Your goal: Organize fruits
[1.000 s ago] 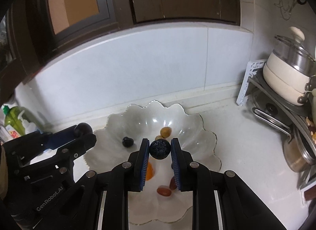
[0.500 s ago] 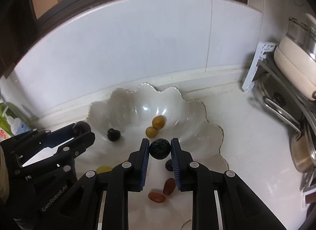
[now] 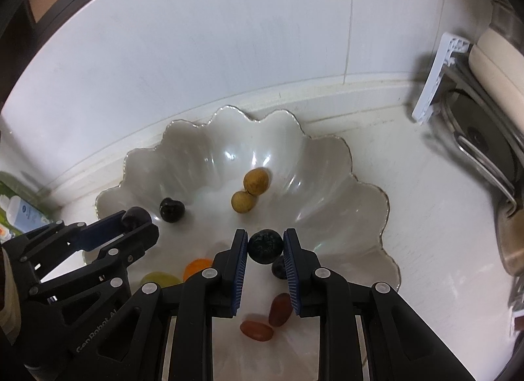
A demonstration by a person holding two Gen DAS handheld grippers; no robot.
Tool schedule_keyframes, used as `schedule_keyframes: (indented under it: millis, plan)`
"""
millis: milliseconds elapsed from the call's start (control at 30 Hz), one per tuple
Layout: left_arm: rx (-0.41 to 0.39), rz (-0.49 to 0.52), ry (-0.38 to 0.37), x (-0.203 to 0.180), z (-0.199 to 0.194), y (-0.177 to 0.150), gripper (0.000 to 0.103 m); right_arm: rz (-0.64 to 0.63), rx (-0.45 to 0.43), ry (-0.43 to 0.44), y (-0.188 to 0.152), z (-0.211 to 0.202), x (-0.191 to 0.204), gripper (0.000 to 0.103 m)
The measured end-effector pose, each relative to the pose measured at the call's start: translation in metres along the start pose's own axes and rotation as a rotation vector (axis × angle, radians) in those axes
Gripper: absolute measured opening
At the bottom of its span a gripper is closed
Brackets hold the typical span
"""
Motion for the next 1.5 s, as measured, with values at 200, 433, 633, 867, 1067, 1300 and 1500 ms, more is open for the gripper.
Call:
schedule_keyframes:
  millis: [200,433,633,867,1067,1300,1500]
  plan:
    - [-0.011,-0.019,0.015,0.004,-0.005,-0.001,0.046,0.023,0.011,-0.014,-0.003,0.001,-0.005,0.041]
    - [-0.049,-0.035,0.076,0.01,-0.022,-0.011,0.055,0.016,-0.009,-0.03,-0.015,-0.009,-0.005,0.041]
    - [-0.128,-0.054,0.103,0.015,-0.048,-0.026,0.068,0.017,-0.057,-0.024,-0.03,-0.027,-0.002,0.043]
    - [-0.264,-0.049,0.167,0.018,-0.089,-0.054,0.081,0.049,-0.162,-0.067,-0.055,-0.063,-0.002,0.057]
    - [-0.366,-0.009,0.177,0.009,-0.121,-0.084,0.087,0.068,-0.235,-0.068,-0.089,-0.095,0.005,0.061]
    - [-0.445,0.002,0.214,0.0,-0.153,-0.124,0.09,0.063,-0.333,-0.125,-0.128,-0.135,0.011,0.063]
    - [-0.469,-0.013,0.199,-0.009,-0.176,-0.166,0.09,0.059,-0.396,-0.129,-0.168,-0.167,0.008,0.063]
Point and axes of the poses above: each gripper's, at about its wrist camera, not at the fingertips, and z roughly the way its jaws point, x to its left, y to its top, the point moved 5 cm from there along z, roughly the way its jaws point, and after that the axes turned 10 degrees about x, right-handed, at the moved point
